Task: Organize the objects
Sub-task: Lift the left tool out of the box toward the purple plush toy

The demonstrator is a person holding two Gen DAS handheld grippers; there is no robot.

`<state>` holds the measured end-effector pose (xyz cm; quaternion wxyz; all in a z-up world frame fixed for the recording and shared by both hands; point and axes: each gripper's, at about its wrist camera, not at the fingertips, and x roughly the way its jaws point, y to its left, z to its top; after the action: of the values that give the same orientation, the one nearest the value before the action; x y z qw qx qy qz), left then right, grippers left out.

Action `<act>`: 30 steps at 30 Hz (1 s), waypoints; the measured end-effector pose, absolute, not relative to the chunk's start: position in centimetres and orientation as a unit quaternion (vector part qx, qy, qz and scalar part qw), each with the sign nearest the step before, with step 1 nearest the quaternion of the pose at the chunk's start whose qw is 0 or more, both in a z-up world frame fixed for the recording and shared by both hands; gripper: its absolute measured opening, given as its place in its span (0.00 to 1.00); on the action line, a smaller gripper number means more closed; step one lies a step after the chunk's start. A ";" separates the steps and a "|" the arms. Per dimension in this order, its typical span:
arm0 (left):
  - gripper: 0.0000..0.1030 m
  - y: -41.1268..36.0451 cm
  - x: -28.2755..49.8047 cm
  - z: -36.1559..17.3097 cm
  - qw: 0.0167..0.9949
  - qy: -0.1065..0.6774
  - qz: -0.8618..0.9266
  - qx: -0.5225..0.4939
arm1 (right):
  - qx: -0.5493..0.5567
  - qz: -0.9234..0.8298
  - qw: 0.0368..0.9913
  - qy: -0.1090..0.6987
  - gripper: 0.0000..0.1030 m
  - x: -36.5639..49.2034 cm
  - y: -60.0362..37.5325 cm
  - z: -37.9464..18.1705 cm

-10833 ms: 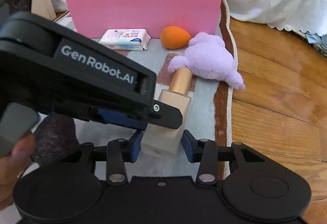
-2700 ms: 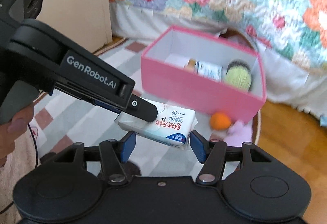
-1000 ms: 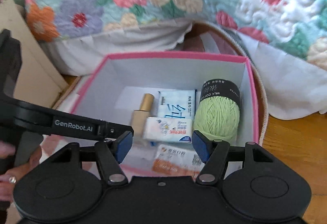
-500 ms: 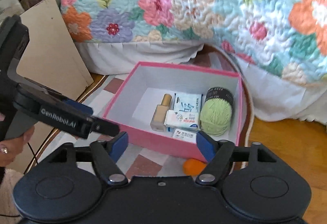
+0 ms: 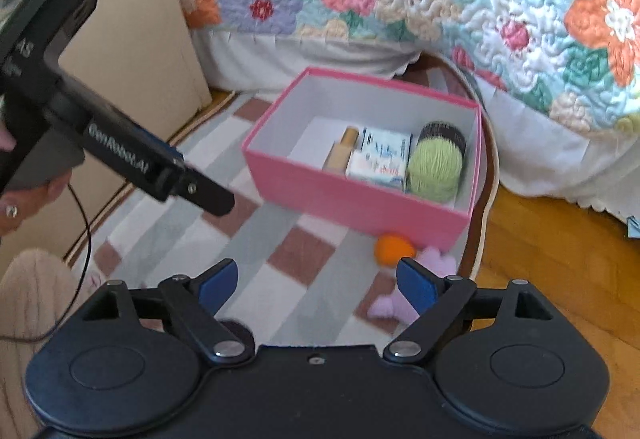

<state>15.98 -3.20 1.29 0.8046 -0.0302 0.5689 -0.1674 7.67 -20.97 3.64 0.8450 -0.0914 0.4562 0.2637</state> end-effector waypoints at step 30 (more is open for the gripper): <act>0.84 -12.2 16.7 -9.8 0.808 0.545 -0.221 -0.001 | -0.218 0.242 0.842 0.430 0.87 7.9 -22.8 -8.8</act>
<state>16.67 -12.18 -9.81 0.8085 -0.0005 0.5453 -0.2212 7.88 -22.82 -8.83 0.8420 -0.2176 0.4305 0.2416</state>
